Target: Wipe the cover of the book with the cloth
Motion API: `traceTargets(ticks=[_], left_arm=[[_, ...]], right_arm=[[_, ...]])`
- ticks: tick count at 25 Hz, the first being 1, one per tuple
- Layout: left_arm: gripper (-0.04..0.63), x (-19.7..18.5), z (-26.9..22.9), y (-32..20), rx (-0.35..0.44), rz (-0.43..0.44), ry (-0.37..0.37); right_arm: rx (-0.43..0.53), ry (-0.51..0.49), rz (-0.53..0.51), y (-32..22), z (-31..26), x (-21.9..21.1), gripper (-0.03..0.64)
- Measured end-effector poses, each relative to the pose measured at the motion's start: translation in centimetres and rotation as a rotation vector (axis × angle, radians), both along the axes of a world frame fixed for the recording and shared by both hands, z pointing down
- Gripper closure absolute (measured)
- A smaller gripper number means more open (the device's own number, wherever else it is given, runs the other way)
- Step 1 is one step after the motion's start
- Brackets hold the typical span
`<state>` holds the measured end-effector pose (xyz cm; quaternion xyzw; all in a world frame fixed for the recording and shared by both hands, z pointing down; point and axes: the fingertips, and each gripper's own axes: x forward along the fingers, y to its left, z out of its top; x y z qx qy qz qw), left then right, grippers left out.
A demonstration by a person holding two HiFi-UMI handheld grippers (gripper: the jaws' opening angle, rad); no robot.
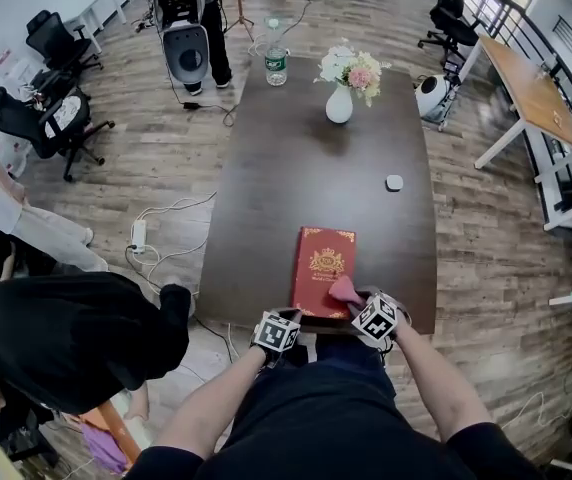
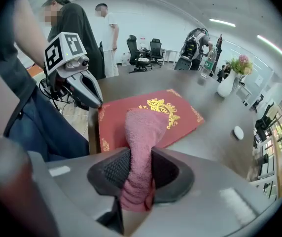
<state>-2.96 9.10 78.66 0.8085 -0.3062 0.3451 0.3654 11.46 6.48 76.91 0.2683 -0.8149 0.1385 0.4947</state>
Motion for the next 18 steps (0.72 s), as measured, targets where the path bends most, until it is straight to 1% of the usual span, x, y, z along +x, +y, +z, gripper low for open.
traceTargets(ticks=[4, 8, 13, 18], left_arm=[[0.6, -0.1, 0.3, 0.3, -0.013, -0.017, 0.014], [0.6, -0.2, 0.1, 0.3, -0.012, -0.03, 0.022], [0.6, -0.1, 0.3, 0.4, -0.032, -0.039, 0.037], [0.6, -0.2, 0.3, 0.2, -0.035, -0.034, 0.048]], right_arm=[[0.018, -0.027, -0.063, -0.6, -0.7, -3.2, 0.5], [0.023, -0.047, -0.136, -0.8, -1.2, -6.8, 0.5], [0.025, -0.063, -0.226, -1.0, -1.1, -11.2, 0.5], [0.012, -0.056, -0.288, -1.0, -0.2, -13.9, 0.5]])
